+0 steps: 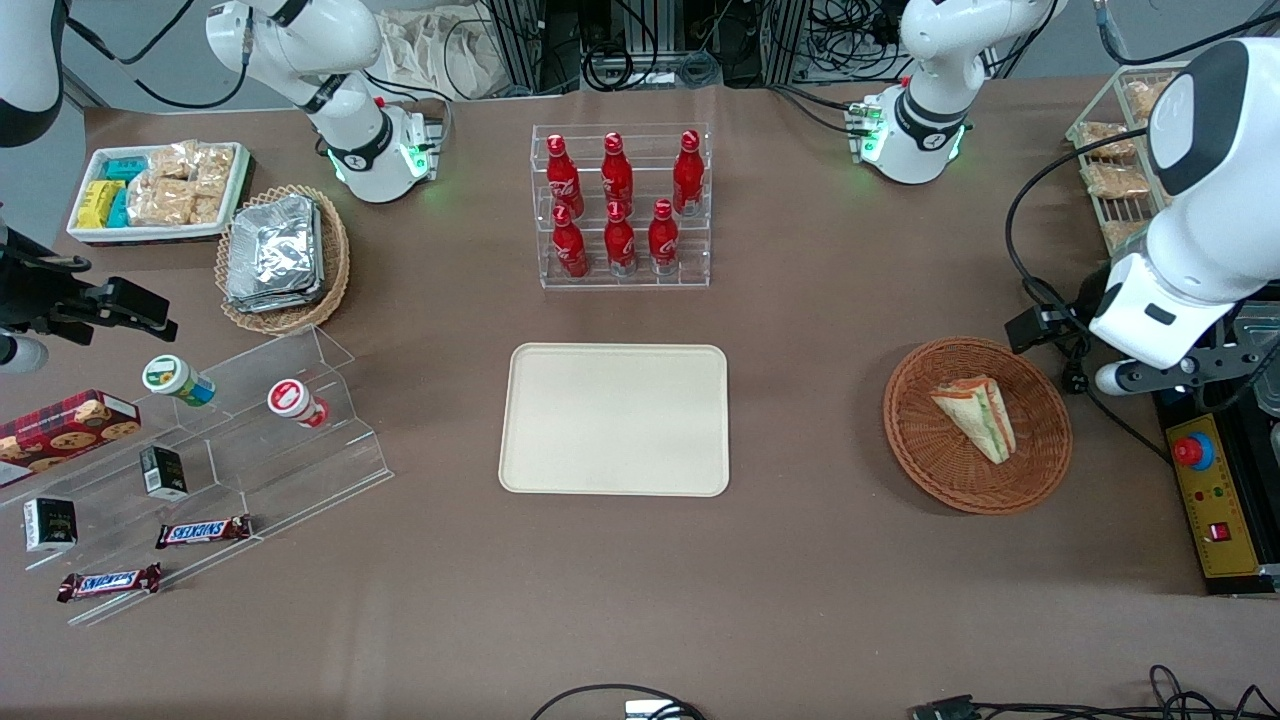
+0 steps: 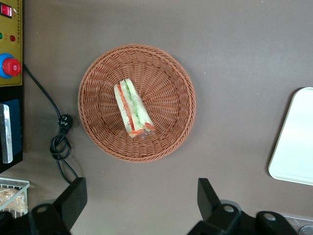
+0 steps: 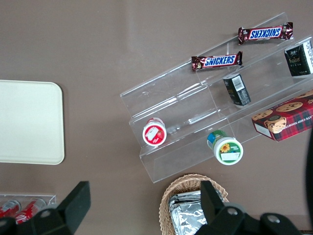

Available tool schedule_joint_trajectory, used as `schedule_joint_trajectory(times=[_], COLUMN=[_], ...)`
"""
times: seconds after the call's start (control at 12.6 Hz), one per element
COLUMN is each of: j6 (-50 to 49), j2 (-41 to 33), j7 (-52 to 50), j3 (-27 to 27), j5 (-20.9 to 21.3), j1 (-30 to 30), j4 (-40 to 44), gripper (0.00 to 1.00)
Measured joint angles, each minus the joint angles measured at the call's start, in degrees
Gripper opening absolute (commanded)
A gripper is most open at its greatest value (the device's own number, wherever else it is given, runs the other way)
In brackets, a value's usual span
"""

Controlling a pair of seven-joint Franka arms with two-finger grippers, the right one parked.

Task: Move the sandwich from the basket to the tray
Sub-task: 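Move the left gripper down over the sandwich in the wicker basket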

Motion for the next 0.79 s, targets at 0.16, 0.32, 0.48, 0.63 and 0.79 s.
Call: schedule_joint_trajectory(times=[0.16,0.32,0.48,0.63,0.79], j6=[0.34,3.34,7.98,12.8,18.57], j2=[1.59,3.42,4.4,4.68,5.36], j7=[-5.39,-13.63,-22.45,-26.71,-27.55], j3=[0.15,0.22,0.19,0.25,0.33], j5=[1.03,1.31,1.42,1.48,1.49], j1=[0.48,1.26,1.33,1.64,3.54], j4=[-0.99,-3.1,-6.79,-10.33,-14.09], gripper=[1.0,1.0,1.0,1.0,1.0])
